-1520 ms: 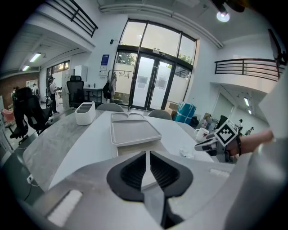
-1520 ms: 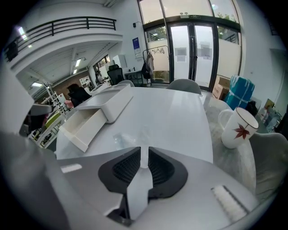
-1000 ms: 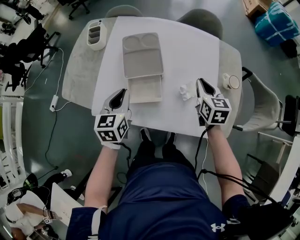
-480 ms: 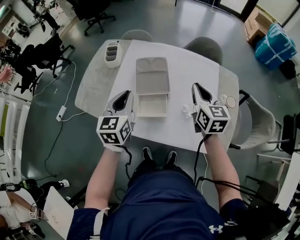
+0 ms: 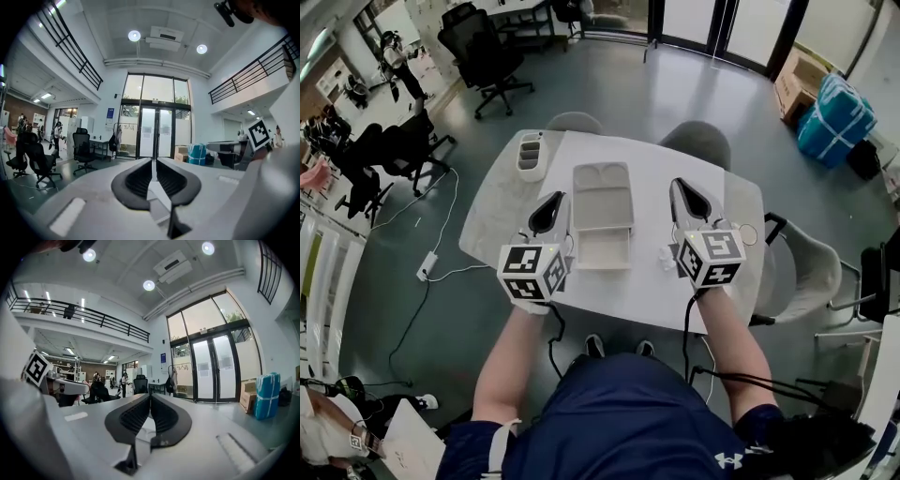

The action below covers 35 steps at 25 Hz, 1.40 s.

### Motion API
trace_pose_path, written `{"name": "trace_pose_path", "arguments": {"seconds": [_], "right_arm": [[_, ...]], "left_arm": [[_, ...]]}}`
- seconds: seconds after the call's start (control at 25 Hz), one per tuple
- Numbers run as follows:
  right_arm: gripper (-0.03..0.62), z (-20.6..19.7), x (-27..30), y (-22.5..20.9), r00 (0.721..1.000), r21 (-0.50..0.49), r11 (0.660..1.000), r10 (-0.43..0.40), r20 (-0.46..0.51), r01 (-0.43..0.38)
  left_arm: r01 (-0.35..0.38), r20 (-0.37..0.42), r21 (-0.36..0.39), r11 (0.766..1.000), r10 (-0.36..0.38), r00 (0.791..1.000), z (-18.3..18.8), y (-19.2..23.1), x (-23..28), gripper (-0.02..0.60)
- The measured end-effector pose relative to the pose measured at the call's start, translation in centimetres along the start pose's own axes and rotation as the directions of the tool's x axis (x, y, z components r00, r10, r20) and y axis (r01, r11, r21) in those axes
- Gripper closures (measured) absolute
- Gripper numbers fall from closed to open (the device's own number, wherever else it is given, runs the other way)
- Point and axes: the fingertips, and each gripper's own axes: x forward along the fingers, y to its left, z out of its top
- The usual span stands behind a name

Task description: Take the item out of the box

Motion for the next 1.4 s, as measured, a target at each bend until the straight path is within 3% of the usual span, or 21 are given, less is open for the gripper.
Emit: {"name": "trace_pose_path", "arguments": {"seconds": [0.44, 0.68, 1.12, 1.4], "right_arm": [[0.591, 5.0, -0.2, 1.0, 0.991, -0.083, 0.997, 0.011, 0.130, 0.000], [0.592, 6.2, -0.6, 1.4, 0.988, -0.114, 0.993, 0.006, 0.157, 0.012], [0.592, 5.5, 0.3, 1.6, 0.988, -0.111, 0.994, 0.039, 0.146, -0.023], [0.592, 2.4, 1.1, 2.2, 0.996, -0.091, 0.995, 0.045, 0.080, -0.038]], "left_arm": [[0.002, 0.109, 0.042, 0.999, -0.006, 0.994, 4.4, -0.6, -0.1, 0.549], [-0.040, 0.151, 0.134, 0.990, 0.020, 0.988, 6.0, -1.0, -0.5, 0.549], [-0.032, 0.123, 0.098, 0.995, 0.019, 0.992, 4.4, -0.4, 0.5, 0.549], [-0.018, 0.116, 0.014, 1.000, 0.016, 0.993, 3.3, 0.8, 0.8, 0.549]]}}
